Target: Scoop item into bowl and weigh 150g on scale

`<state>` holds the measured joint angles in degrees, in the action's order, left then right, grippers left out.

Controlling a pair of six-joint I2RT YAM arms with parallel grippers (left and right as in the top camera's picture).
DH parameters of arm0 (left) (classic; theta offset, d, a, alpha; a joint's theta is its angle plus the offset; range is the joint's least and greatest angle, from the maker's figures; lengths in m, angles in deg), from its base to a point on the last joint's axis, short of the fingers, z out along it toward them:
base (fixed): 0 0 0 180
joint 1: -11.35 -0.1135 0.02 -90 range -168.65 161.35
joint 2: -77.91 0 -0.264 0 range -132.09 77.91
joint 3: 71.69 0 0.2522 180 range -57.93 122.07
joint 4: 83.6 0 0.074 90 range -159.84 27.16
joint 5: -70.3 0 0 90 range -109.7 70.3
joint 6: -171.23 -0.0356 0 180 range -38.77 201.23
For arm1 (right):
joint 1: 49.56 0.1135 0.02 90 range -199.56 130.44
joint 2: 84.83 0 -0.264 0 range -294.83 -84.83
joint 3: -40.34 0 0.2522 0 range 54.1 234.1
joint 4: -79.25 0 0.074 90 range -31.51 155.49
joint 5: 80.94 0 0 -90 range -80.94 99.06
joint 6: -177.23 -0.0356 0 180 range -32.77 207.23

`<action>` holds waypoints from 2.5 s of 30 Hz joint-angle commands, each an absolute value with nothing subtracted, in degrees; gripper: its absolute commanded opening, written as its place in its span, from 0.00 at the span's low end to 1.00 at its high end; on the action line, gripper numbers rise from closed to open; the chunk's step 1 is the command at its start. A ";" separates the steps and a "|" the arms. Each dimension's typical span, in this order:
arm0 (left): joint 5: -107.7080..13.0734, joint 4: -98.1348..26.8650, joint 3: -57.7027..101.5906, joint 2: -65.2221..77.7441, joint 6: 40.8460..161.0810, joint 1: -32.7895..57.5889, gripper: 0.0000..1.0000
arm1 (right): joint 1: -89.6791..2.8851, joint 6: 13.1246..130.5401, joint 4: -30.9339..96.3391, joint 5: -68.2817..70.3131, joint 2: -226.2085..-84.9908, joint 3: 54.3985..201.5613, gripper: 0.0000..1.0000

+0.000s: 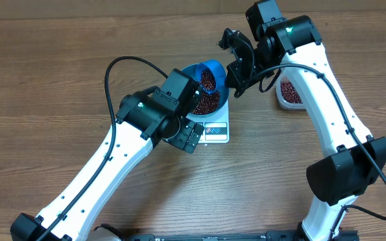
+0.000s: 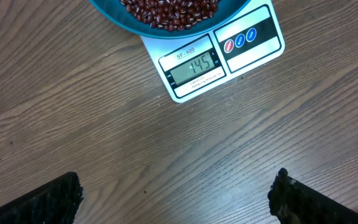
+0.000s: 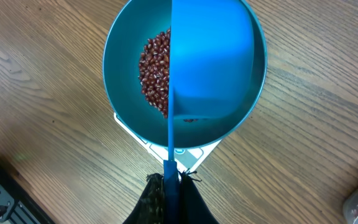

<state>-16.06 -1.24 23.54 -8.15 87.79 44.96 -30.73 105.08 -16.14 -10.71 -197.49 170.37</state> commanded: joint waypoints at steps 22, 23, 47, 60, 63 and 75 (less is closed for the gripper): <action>-16.35 -1.26 23.65 -8.33 88.76 44.74 0.99 | -31.32 106.54 -16.68 -12.28 -194.45 171.92 0.04; -16.35 -1.26 23.65 -8.33 88.76 44.74 1.00 | -31.32 106.54 -16.68 -12.28 -194.45 171.92 0.04; -16.35 -1.24 23.65 -8.33 88.76 44.74 1.00 | -31.32 108.27 -17.36 -13.07 -194.45 171.92 0.04; -16.35 -1.24 23.65 -8.33 88.76 44.74 1.00 | -31.32 108.25 -17.36 -13.07 -194.45 171.92 0.04; -16.35 -1.26 23.65 -8.33 88.76 44.74 1.00 | -31.32 108.25 -17.64 -13.07 -194.45 171.92 0.04; -16.35 -1.24 23.65 -8.33 88.76 44.74 0.99 | -31.56 109.30 -16.84 -12.55 -194.45 171.92 0.04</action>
